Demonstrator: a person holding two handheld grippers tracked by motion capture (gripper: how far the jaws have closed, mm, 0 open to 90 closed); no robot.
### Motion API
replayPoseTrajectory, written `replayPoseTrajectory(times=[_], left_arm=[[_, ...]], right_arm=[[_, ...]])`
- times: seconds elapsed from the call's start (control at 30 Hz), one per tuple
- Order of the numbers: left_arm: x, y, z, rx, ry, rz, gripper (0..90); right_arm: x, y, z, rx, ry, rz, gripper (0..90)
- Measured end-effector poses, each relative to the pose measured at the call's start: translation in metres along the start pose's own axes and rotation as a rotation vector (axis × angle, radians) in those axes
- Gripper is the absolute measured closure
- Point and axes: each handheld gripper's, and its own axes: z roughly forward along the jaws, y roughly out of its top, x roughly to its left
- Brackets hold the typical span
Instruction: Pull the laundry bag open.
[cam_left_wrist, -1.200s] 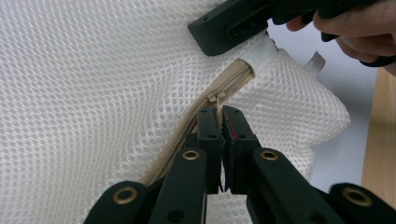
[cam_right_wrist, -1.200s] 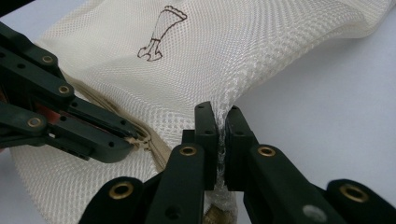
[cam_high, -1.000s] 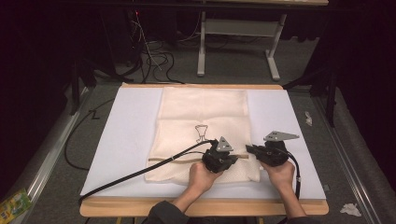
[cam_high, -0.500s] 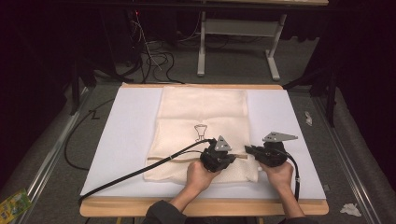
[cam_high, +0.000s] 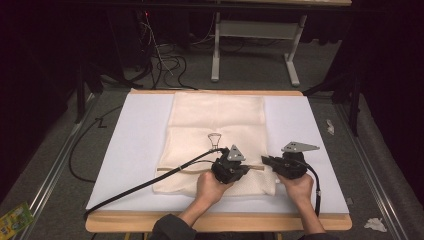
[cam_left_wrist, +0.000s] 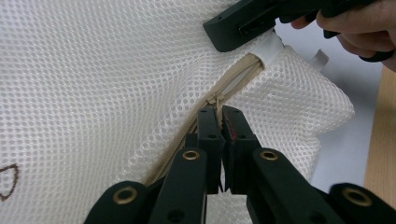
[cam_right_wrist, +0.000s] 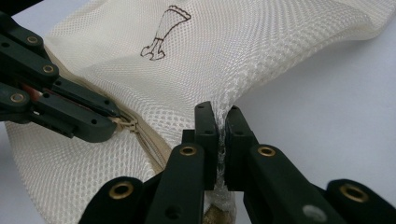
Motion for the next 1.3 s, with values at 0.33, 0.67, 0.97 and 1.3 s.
replayPoseTrajectory(times=[0.33,0.67,0.97,1.3], left_arm=[[0.004,-0.005,-0.001,-0.009,-0.006,-0.024,87.2],[0.009,-0.006,-0.010,-0.004,-0.004,-0.012,87.2],[0.011,-0.009,-0.011,-0.019,-0.004,-0.023,87.2],[0.017,-0.012,-0.021,-0.030,0.009,-0.031,87.2]], right_arm=[[-0.001,-0.002,0.003,0.001,0.003,0.009,88.0],[-0.001,-0.001,0.006,0.003,0.008,0.001,88.0],[0.000,0.000,0.010,0.004,0.011,0.005,88.0],[0.003,0.004,0.008,0.012,-0.008,-0.007,88.0]])
